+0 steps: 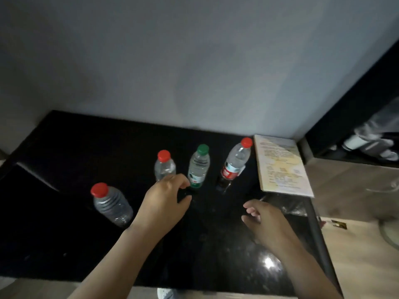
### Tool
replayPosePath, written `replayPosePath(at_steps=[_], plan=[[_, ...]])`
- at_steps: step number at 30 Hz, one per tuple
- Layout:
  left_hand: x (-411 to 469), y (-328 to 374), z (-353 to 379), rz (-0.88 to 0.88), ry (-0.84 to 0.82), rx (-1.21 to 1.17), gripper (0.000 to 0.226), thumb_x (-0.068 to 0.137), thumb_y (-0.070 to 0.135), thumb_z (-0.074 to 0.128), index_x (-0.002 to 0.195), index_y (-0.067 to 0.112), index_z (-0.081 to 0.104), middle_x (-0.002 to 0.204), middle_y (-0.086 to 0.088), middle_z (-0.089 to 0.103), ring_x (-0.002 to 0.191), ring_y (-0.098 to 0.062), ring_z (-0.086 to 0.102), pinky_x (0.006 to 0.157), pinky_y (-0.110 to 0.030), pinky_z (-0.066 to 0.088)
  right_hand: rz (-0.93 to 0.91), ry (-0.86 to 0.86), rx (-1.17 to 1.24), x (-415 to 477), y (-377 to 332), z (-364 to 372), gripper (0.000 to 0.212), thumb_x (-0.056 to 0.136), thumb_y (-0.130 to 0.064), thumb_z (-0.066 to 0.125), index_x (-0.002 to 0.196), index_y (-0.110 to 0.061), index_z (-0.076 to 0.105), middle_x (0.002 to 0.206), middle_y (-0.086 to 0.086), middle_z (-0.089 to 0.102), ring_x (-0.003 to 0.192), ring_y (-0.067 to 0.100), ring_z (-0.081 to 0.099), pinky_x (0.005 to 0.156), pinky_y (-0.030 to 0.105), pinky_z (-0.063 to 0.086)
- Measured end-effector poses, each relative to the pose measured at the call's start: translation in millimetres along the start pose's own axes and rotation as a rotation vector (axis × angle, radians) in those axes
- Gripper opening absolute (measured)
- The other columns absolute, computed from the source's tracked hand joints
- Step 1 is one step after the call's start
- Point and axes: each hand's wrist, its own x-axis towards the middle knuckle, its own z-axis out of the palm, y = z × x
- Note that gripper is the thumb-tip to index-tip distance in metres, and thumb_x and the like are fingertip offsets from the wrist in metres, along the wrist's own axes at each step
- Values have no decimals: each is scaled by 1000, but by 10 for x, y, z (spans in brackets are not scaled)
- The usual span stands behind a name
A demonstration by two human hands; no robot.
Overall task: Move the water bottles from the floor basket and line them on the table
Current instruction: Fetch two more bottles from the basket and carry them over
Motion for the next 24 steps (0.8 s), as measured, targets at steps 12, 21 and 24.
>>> replayPosePath(at_steps=[12, 21, 24], plan=[[-482, 2076, 1496, 281, -366, 15, 33, 86, 32, 63, 118, 32, 53, 109, 15, 59, 100, 0, 56, 89, -17, 47, 271, 214, 99, -1701, 1983, -1042, 12, 86, -25, 64, 97, -21, 64, 94, -5, 68, 90, 11, 63, 80, 26, 51], [-937, 3593, 2651, 501, -614, 9, 35, 85, 35, 63, 118, 36, 53, 105, 17, 58, 95, -3, 58, 87, -23, 50, 552, 459, 192, -3010, 3448, -1468, 23, 86, -29, 65, 108, -24, 64, 99, -10, 67, 90, 3, 61, 82, 23, 50], [-976, 4065, 3042, 574, -665, 27, 36, 85, 35, 63, 119, 34, 53, 104, 16, 59, 95, -3, 57, 85, -22, 48, 648, 504, 230, -3271, 3880, -1580, 23, 86, -30, 64, 109, -24, 64, 99, -11, 67, 91, 3, 62, 84, 25, 51]])
